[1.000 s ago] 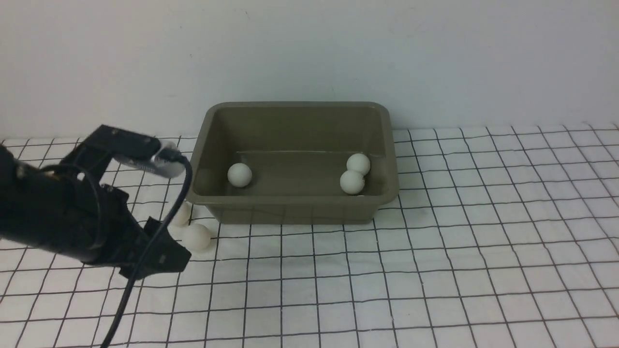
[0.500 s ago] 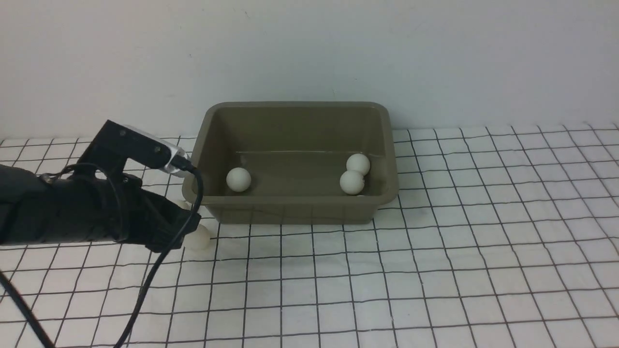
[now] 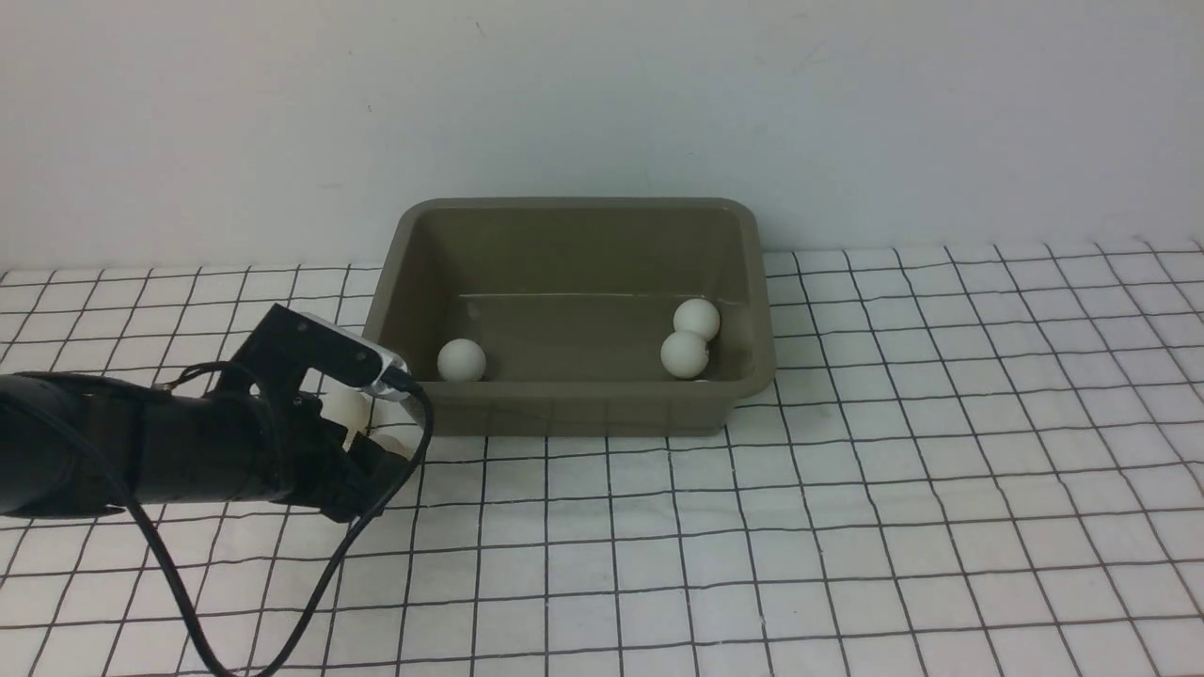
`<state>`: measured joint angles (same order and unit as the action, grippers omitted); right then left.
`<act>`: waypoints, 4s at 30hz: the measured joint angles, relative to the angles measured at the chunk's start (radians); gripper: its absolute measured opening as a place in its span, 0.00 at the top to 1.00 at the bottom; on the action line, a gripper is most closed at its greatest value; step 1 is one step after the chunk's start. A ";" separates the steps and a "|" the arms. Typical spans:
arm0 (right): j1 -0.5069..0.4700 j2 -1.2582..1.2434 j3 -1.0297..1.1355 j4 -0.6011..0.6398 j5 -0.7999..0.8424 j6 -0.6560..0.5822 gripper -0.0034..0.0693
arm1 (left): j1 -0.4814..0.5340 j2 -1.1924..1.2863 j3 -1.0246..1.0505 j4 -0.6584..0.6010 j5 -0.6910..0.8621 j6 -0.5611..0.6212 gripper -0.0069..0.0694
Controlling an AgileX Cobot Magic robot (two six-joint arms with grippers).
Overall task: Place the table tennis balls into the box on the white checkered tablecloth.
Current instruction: 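Reach for and grasp a ping pong ball on the table beside the basket, then drop the ball into the bin, then reach for and grasp a ping pong ball on the table beside the basket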
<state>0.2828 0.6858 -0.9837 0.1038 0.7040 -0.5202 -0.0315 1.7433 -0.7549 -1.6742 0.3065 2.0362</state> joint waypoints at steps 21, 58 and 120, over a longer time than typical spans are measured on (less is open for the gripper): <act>0.000 0.000 0.000 0.000 -0.004 0.000 0.32 | 0.000 0.080 -0.025 -0.041 0.034 0.128 0.48; 0.000 0.000 0.000 0.015 -0.005 0.000 0.32 | 0.000 0.068 -0.306 -0.019 0.337 0.030 0.37; 0.000 0.000 0.000 0.063 -0.005 -0.050 0.32 | 0.134 0.187 -0.328 0.715 0.185 -0.241 0.37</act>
<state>0.2828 0.6858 -0.9837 0.1670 0.6991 -0.5698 0.1028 1.9302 -1.0827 -0.9597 0.4912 1.7950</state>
